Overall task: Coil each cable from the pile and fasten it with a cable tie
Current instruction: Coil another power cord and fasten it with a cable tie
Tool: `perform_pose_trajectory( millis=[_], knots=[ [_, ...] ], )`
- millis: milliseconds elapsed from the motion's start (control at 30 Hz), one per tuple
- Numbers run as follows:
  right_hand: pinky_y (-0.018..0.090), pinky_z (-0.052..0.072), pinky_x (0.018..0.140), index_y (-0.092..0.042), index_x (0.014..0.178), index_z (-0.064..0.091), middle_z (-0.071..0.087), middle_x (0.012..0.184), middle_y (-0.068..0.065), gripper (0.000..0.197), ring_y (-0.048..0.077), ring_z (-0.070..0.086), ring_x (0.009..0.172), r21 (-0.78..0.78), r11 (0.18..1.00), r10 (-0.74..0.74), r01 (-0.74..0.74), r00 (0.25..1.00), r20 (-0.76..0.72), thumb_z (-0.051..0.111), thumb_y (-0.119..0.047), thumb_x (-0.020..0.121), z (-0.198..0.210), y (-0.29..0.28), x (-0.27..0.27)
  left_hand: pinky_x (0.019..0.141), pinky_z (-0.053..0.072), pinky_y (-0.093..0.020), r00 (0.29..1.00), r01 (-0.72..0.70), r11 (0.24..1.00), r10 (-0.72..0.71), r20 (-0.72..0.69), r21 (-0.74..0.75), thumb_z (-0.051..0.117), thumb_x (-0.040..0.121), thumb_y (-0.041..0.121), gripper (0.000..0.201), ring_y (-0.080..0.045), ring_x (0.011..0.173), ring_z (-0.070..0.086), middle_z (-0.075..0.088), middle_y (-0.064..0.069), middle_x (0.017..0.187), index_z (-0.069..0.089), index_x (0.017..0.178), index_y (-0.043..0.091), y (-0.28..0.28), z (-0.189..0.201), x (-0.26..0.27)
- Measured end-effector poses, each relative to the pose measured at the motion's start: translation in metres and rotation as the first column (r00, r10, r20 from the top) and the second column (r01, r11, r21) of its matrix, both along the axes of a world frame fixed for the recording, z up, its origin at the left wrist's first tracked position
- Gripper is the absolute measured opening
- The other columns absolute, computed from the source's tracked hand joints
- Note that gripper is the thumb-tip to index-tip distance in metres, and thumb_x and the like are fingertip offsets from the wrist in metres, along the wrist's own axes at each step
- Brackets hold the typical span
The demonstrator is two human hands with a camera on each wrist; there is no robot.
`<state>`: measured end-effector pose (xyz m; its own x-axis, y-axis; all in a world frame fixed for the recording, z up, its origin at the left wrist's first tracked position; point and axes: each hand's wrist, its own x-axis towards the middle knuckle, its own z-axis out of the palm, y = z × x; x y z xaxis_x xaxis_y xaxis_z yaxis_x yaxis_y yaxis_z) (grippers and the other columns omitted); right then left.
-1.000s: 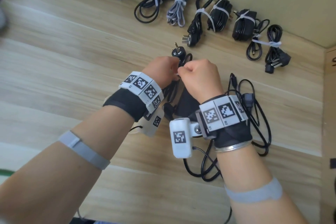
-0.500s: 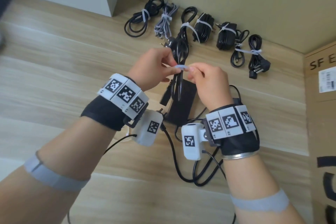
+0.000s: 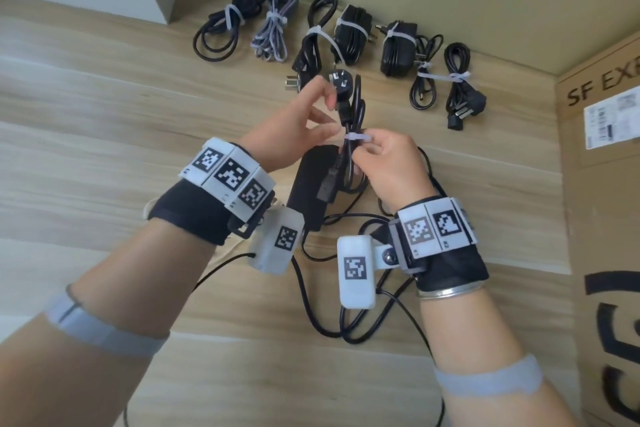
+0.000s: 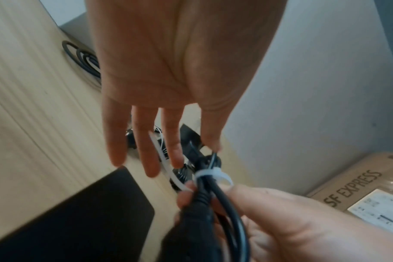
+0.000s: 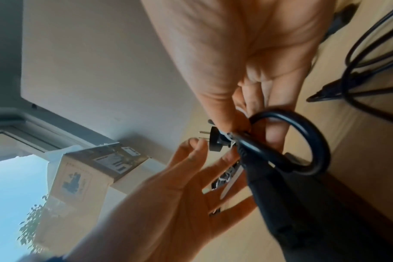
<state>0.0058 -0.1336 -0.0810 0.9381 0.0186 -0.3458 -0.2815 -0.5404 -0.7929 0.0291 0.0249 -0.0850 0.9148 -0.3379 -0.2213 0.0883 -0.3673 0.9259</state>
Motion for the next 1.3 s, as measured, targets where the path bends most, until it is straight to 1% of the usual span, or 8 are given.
perform_pose_trajectory(
  millis=[133,300,367,600,767,867,1000,1300],
  knots=[
    [0.007,0.037,0.05,-0.016,0.079,0.064,0.057,0.049,-0.013,0.024,-0.005,0.049,0.045,0.065,0.997,-0.034,0.036,0.999,-0.034,0.048,0.002,0.082,-0.004,-0.014,0.0,0.07,0.055,-0.026,0.984,0.047,0.999,-0.043,-0.176,0.018,0.032,0.1,0.014,0.027,-0.019,0.074,0.063,0.064,-0.005,0.09,0.05,0.082,0.024,-0.005,-0.005,0.002],
    [0.023,0.042,0.059,-0.012,0.084,0.067,0.061,0.059,-0.001,0.017,0.005,0.052,0.054,0.082,0.996,-0.018,0.02,1.0,-0.023,0.052,-0.004,0.085,-0.015,-0.023,0.002,0.076,0.055,-0.018,0.96,0.016,0.972,-0.081,-0.267,-0.236,0.046,0.092,-0.001,0.02,-0.004,0.07,0.063,0.064,-0.006,0.082,0.063,0.089,0.01,-0.015,-0.008,0.006],
    [0.021,0.041,0.057,-0.019,0.078,0.065,0.058,0.058,-0.006,0.021,0.004,0.051,0.053,0.104,0.994,-0.026,0.028,0.999,-0.023,0.053,-0.004,0.086,-0.017,-0.026,0.003,0.074,0.055,-0.017,0.965,0.054,0.967,-0.115,-0.234,-0.25,0.052,0.089,0.001,0.015,-0.003,0.069,0.062,0.062,-0.005,0.079,0.063,0.088,0.011,-0.02,-0.01,0.006],
    [0.008,0.04,0.049,-0.002,0.097,0.067,0.063,0.062,-0.01,0.021,-0.005,0.054,0.049,0.29,0.953,-0.072,0.087,0.995,-0.063,0.048,0.005,0.089,-0.018,-0.031,0.004,0.042,0.043,-0.015,0.986,0.069,0.976,-0.098,-0.131,-0.206,0.044,0.095,0.011,0.017,-0.003,0.055,0.058,0.054,0.004,0.083,0.049,0.08,0.017,-0.026,-0.017,0.005],
    [0.007,0.041,0.053,-0.008,0.096,0.066,0.063,0.055,-0.018,0.023,-0.007,0.056,0.053,0.306,0.951,-0.03,0.046,0.998,-0.056,0.048,0.004,0.089,-0.021,-0.032,-0.002,0.055,0.054,-0.018,0.995,0.078,0.986,-0.086,-0.048,-0.145,0.052,0.09,0.004,0.019,-0.004,0.059,0.052,0.048,-0.002,0.075,0.05,0.079,0.019,-0.024,-0.019,0.01],
    [0.012,0.048,0.06,-0.007,0.099,0.069,0.069,0.068,-0.011,0.023,-0.002,0.063,0.064,0.324,0.943,-0.046,0.07,0.996,-0.082,0.05,0.002,0.09,-0.022,-0.032,-0.003,0.067,0.057,-0.02,0.999,0.019,0.991,-0.023,-0.029,-0.132,0.058,0.086,0.003,0.019,-0.016,0.072,0.056,0.055,-0.004,0.078,0.057,0.077,0.02,-0.023,-0.022,0.012],
    [0.023,0.055,0.073,-0.014,0.097,0.07,0.072,0.082,-0.004,0.024,0.007,0.068,0.08,0.307,0.95,-0.025,0.053,0.995,-0.094,0.051,0.0,0.09,-0.025,-0.035,-0.004,0.074,0.057,-0.025,0.998,0.004,1.0,-0.003,0.056,-0.021,0.063,0.084,0.006,0.019,-0.012,0.073,0.061,0.063,0.0,0.079,0.062,0.073,0.022,-0.024,-0.024,0.013],
    [0.006,0.043,0.058,-0.008,0.101,0.068,0.069,0.083,-0.005,0.027,-0.008,0.059,0.061,0.244,0.97,0.042,-0.025,0.997,-0.063,0.045,0.003,0.09,-0.024,-0.037,-0.007,0.073,0.045,-0.016,0.944,0.072,0.977,-0.131,0.302,0.199,0.065,0.081,0.005,0.006,0.001,0.072,0.052,0.058,0.008,0.077,0.068,0.081,0.01,-0.029,-0.022,0.015]
  ],
)
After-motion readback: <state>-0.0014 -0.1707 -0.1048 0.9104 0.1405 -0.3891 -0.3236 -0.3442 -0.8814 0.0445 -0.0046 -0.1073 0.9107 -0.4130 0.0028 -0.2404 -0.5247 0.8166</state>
